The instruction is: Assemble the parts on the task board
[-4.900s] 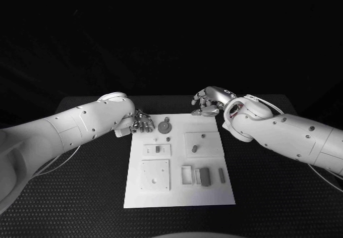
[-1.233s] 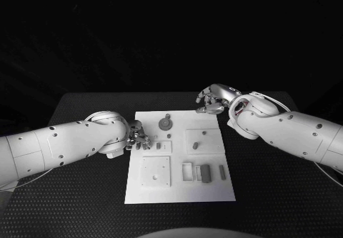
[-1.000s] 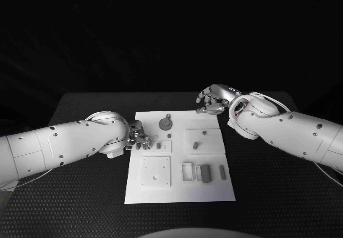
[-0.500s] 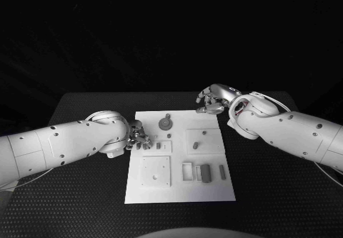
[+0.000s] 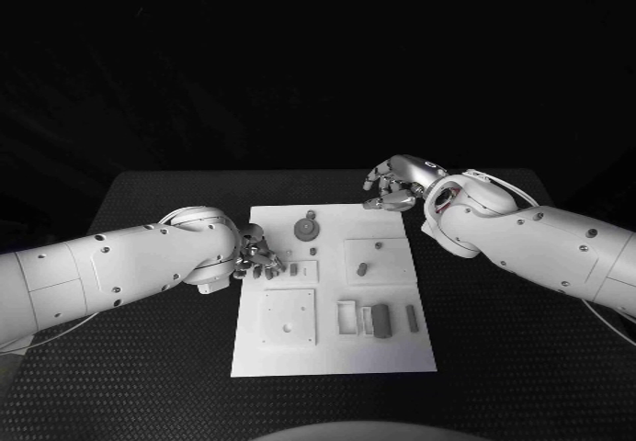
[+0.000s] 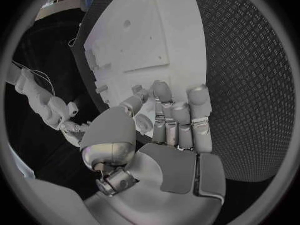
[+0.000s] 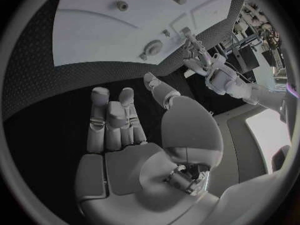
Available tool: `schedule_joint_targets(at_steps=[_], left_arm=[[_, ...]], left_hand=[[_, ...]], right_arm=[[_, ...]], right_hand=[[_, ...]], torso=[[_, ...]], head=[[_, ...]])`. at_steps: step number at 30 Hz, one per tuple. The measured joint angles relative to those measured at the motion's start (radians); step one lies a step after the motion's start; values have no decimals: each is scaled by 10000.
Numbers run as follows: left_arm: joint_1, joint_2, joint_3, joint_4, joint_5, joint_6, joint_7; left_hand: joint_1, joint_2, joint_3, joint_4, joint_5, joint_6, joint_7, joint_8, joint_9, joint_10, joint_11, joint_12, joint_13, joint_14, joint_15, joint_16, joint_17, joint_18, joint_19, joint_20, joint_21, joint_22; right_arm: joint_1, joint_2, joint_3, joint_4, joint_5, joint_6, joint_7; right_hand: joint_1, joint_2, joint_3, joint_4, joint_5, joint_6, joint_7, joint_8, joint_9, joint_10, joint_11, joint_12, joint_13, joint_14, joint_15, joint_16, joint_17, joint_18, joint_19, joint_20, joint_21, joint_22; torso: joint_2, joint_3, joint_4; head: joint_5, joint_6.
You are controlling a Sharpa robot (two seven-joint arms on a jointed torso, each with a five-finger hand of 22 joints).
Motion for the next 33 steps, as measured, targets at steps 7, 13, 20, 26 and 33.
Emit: schedule_joint_targets(at_steps=[7, 13, 20, 26, 33], left_arm=[[0, 4, 0, -16, 8, 11, -3], [-1, -47, 3, -25, 26, -34, 7], [-2, -213, 79, -42, 215, -285, 77], [-1, -376, 367, -58, 890, -579, 151], [20, -745, 722, -357, 2719, -1090, 675]], left_hand=[[-35, -215, -2, 243, -192, 0, -2, 0, -10, 0, 0, 0, 0, -1, 0, 0, 21, 0, -3, 3, 35, -1], [-580, -962, -583, 711, -425, -3, -5, 33, -2, 0, 0, 0, 31, -2, 1, 0, 66, 1, -58, -18, 40, 7], [-1101, -1126, -1449, 896, -425, -92, -56, 52, 45, -35, -35, 0, 45, -77, -69, -1, 81, 0, -188, -66, 40, 6], [-973, -1647, -1343, 1589, -425, -509, -2, -73, 13, -351, 53, -159, -4, -369, -55, -238, 22, -1, -366, -67, -208, 5], [-389, -1705, -1543, 1958, -425, -2088, 612, -765, -210, -1940, 752, -1211, -474, -1080, 648, -749, -196, -1, -1145, 499, -717, -111]], right_arm=[[0, -4, 0, 3, 0, 0, -1], [0, -6, 0, 2, 0, 0, -2], [-2, -7, 0, -14, 1, 0, -1], [-11, 8, 0, -31, 7, 0, 14], [-70, 122, -2, -130, 50, 0, 87]], right_hand=[[0, 0, 0, 0, 0, 0, 0, 0, 0, 0, 0, 0, 0, 0, 0, 0, 0, 2, -36, -34, 0, 0], [0, 0, 0, 0, 0, -1, -1, 0, 0, 0, 0, 0, -1, 0, 0, 0, 0, 1, -37, -33, 0, 0], [-2, -2, 0, 0, 0, -2, -1, -86, 0, 0, 0, 1, 9, 0, 0, 0, 0, 1, -38, -32, 0, 0], [-40, -41, 0, 0, 0, -17, -15, -140, -18, 0, 0, 0, 9, 0, -1, 0, 0, 2, -39, -30, 0, 0], [-41, -41, 0, 0, 0, -20, -16, -141, -30, -36, 37, -45, 5, -31, 30, 0, 0, 2, -42, -27, 0, 0]], torso=[[-1, 0, 0], [-3, 0, 0], [-4, -1, -5], [-7, -7, 0], [-14, -15, 13]], head=[[-7, -9], [-4, -13], [-15, 14], [-22, 52], [-19, 95]])
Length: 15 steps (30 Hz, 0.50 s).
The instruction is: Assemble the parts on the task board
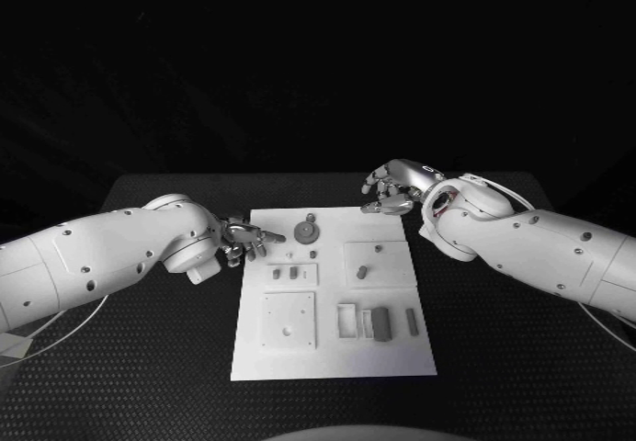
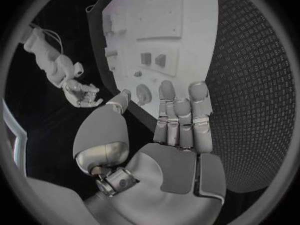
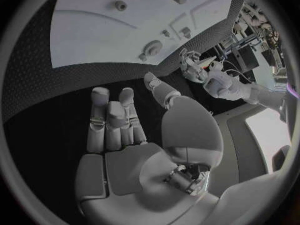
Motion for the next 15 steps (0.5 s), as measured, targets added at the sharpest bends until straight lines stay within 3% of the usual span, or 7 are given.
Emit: schedule_joint_targets(at_steps=[2, 3, 5, 7, 10, 13, 15], left_arm=[[7, -96, 0, -23, 593, -214, 398], [12, -112, -2, -48, 964, -390, 710], [24, -79, -3, -103, 1405, -673, 1192], [37, 0, -3, -159, 1723, -991, 1725], [38, 160, -7, -190, 1782, -1401, 2443], [38, 416, -47, -225, 1124, -1728, 3100], [38, 580, -91, -232, 414, -1881, 3465]], left_hand=[[594, 289, -75, -110, 0, -469, 405, -139, -39, -730, 412, -633, -338, -701, 403, -553, -244, 0, -739, 414, -542, -218], [1200, 688, -87, -451, 56, -635, 567, -171, -49, -1086, 642, -961, -530, -1101, 596, -920, -424, 15, -1170, 655, -896, -388], [2247, 1249, -68, -1291, 471, -765, 697, -172, -80, -1349, 883, -1330, -798, -1506, 870, -1440, -694, 55, -1619, 939, -1383, -687], [2848, 1582, -18, -2092, 551, -793, 728, -172, -182, -1450, 1005, -1731, -1152, -1823, 1145, -2074, -1042, 280, -1971, 1182, -1981, -1148], [3236, 1735, 244, -2997, 551, -772, 750, -172, -400, -1306, 1148, -2302, -1648, -2043, 1332, -2682, -1379, 356, -2161, 1341, -2562, -1667], [3466, 1616, 625, -3800, 551, -678, 691, -172, -603, -1049, 1281, -2980, -2135, -1986, 1476, -3039, -1550, 359, -2076, 1480, -2856, -1968], [3600, 1625, 802, -4105, 550, -627, 639, -172, -681, -903, 1295, -3310, -2336, -1891, 1481, -3084, -1564, 367, -1983, 1508, -2886, -2025]], right_arm=[[-46, 19, -9, -1, 23, 1, 36], [-70, 24, -17, -1, 37, 3, 58], [-91, 25, -19, -3, 55, 7, 86], [-94, 27, -19, -8, 73, 8, 109], [-94, 41, -18, -9, 96, 4, 138], [-93, 49, -17, -15, 115, -7, 163], [-93, 51, -16, -22, 125, -14, 176]], right_hand=[[32, -32, 19, -19, 0, -3, 2, -36, 0, -141, 45, -223, -121, -22, 22, 0, 0, -1, -12, 12, 0, 0], [42, -42, 58, -58, 0, -50, 49, -37, 0, -216, 67, -470, -301, -44, 44, 0, 0, -1, -13, 13, -38, 0], [74, -9, 25, -87, 0, -73, 71, -36, 5, -217, 69, -732, -529, -61, 62, 0, 0, -1, -14, 14, -39, 0], [102, 18, 12, -100, 0, -86, 83, -36, 17, -212, 73, -921, -724, -70, 71, 0, 0, -2, -15, 15, -39, 0], [110, 26, 12, -100, 0, -91, 86, -36, 27, -103, 69, -1027, -870, -71, 71, 0, 0, -1, -16, 16, -39, 0], [110, 26, 12, -100, 0, -130, 91, -36, 27, -103, 69, -1026, -912, -71, 72, 0, 0, -2, -31, 30, -39, 0], [110, 26, 12, -100, 0, -141, 99, -36, 27, -103, 69, -1027, -923, -71, 72, 0, 0, -2, -31, 30, -39, 0]], torso=[[0, 0, 1], [0, 0, 2], [0, 0, 11], [0, -1, 21], [0, 0, 22], [9, 0, 3], [13, 0, -7]], head=[[8, 14], [10, 27], [11, 35], [11, 41], [7, 49], [17, 67], [26, 81]])
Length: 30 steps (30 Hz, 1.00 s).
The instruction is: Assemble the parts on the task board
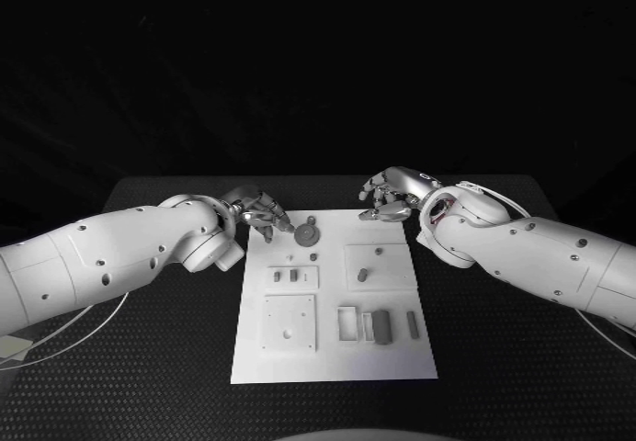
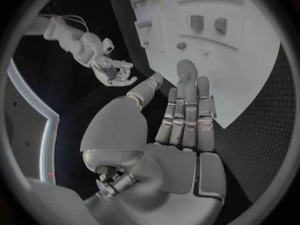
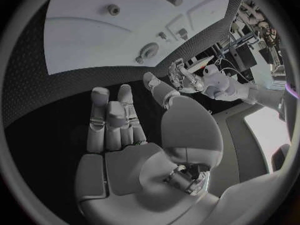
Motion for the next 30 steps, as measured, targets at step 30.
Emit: schedule_joint_targets(at_steps=[30], left_arm=[[-271, 1611, -796, -582, -8862, -739, 1435]], left_hand=[[545, -556, 329, -144, -46, 185, -204, -313, -705, 934, -281, -2524, -1032, 2269, -493, 1333, 1297, -31, 2345, -537, 1554, 1220]], right_arm=[[-6, 31, 1, 22, 70, -85, 83]], right_hand=[[0, 0, -25, -24, 0, -61, -5, -37, -2, 69, 1, -78, -102, 1, -1, 0, 0, 0, -18, 19, 0, 0]], torso=[[26, 14, -20]], head=[[-122, -89]])
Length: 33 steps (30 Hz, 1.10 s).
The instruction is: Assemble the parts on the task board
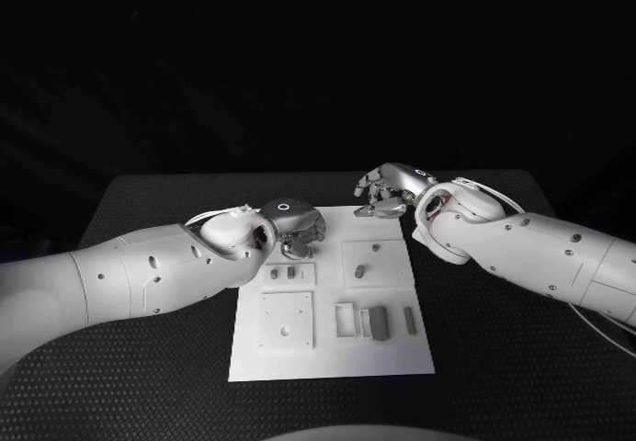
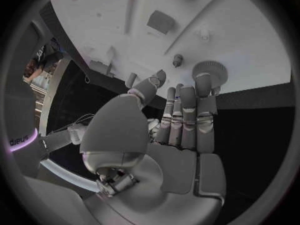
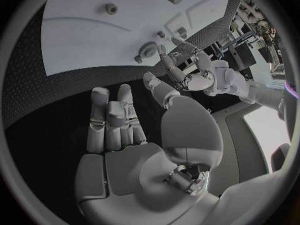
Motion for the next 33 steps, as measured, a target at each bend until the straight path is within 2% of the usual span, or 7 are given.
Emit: schedule_joint_targets(at_steps=[10, 13, 24, 33], left_arm=[[-127, 250, 8, -393, -261, -1, 10], [-170, 258, 2, -444, -302, 13, 18], [-186, 236, 6, -512, -359, 155, 21], [-334, 315, 5, -619, -407, 206, 22]], left_hand=[[0, 0, 27, 28, -1, 0, 0, 0, -60, 107, 42, -153, -38, 58, 48, 294, 221, -2, 134, 8, 267, 323], [0, 0, 27, 28, -1, 0, 0, 0, -72, 121, 46, -201, -48, 58, 48, 361, 260, -2, 141, 3, 268, 390], [0, 0, 27, 28, 37, 80, 8, 1, -118, 333, 27, -247, -39, 130, -23, 570, 393, 0, 230, -12, 462, 618], [132, 132, 179, 15, 76, 283, 28, 112, -133, 613, -66, -247, 72, 185, -39, 757, 485, 7, 325, -35, 617, 800]], right_arm=[[0, -46, 1, 67, 1, -7, 1], [0, -63, 1, 90, 1, -10, 1], [0, -74, 1, 109, 1, -10, -3], [1, -64, 1, 118, 1, -10, -4]], right_hand=[[0, 0, 0, 0, 0, -26, -9, 0, -1, -1, 0, -39, -11, 0, -1, 0, 0, 0, -1, 2, 0, 0], [0, 0, 0, 0, 0, -28, -8, 0, -1, -1, 0, -39, -10, 1, -1, 0, 0, 1, -2, 2, 0, 0], [0, 0, 0, 0, 0, -46, -22, 0, -1, -2, 1, -38, -19, 1, -1, 0, 0, 0, -17, 18, 0, 0], [0, 0, 0, 0, 0, -49, -20, 0, 7, -2, 1, -38, -27, 1, -2, 0, 0, 1, -18, 19, 0, 0]], torso=[[12, -3, 2], [13, -6, 8], [-6, 1, 11], [-12, 0, 15]], head=[[-55, -35], [-68, -51], [-108, -116], [-114, -126]])
